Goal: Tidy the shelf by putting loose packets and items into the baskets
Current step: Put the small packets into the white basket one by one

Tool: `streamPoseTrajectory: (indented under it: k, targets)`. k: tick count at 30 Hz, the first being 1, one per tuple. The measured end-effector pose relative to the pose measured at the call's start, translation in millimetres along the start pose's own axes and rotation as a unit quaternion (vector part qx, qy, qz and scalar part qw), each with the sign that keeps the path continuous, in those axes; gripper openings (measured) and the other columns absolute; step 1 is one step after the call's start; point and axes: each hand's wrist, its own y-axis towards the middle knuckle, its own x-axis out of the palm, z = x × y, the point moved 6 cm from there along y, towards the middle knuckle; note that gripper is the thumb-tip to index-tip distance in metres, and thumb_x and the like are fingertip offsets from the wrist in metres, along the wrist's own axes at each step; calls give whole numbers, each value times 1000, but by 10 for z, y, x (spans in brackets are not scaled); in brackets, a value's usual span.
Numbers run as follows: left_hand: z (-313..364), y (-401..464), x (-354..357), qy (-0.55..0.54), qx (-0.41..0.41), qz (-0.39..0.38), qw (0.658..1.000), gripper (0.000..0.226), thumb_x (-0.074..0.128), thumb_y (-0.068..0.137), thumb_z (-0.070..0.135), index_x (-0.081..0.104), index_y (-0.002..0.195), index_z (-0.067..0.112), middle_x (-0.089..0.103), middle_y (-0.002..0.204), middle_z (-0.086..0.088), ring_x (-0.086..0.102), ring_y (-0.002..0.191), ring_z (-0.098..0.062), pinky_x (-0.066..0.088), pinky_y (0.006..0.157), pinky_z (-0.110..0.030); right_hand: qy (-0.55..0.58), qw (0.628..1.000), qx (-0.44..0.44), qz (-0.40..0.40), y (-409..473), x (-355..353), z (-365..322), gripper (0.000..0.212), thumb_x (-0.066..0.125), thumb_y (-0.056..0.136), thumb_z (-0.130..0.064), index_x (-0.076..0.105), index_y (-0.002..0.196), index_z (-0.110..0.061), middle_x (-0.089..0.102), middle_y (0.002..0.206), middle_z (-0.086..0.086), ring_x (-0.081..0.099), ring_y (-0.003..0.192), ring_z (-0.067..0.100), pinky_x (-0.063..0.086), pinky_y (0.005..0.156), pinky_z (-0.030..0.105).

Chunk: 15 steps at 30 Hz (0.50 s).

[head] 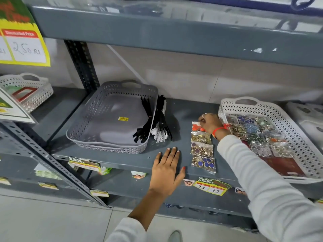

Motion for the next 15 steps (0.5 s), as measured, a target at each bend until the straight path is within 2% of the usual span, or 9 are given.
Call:
streamPoseTrajectory:
  k: [1,3,5,8,11,15]
  targets:
    - [0,-1,3,-1,1,0,1000,59,23,94,49,54,130,14,55,135,-3,50,125,-20,37,103,-46,-3,1000,-9,19,-36,-37,-20,28,53,89,-1,66,114,-2,64,124,19,58,116,33,44,104,37]
    - [2,-5,0,1,-1,-2,1000,63,15,96,50,54,130,14,55,135,-3,49,126,-20,37,104,-46,13,998,-27,56,-164,-144,-75,29,53,89,-1,65,115,-2,63,124,19,58,116,33,43,104,36]
    - [-1,-7,-2,0,3,3,1000,63,15,96,50,54,130,14,54,135,-3,48,126,-20,36,105,-44,52,995,-46,66,-374,-225,-170,25,53,87,2,70,105,-2,70,114,17,65,106,30,49,97,33]
    - [0,0,4,-11,4,15,1000,60,28,90,49,53,131,13,53,136,-4,47,128,-22,31,109,-42,30,997,-66,14,-802,-174,-279,22,51,85,2,73,89,-1,74,101,18,68,95,31,53,85,35]
    - [16,-14,0,-11,8,11,1000,64,22,90,50,45,137,13,46,143,-5,38,134,-21,25,111,-43,-35,997,-47,-40,-1168,50,-210,19,52,85,-3,71,85,-1,72,98,21,67,95,34,54,80,39]
    - [29,-27,-12,-16,9,7,1000,69,16,89,51,41,139,12,41,146,-6,33,137,-22,22,112,-44,-51,997,20,-59,-1388,258,-38,20,55,85,-5,72,95,-5,69,110,16,63,106,30,49,75,24]
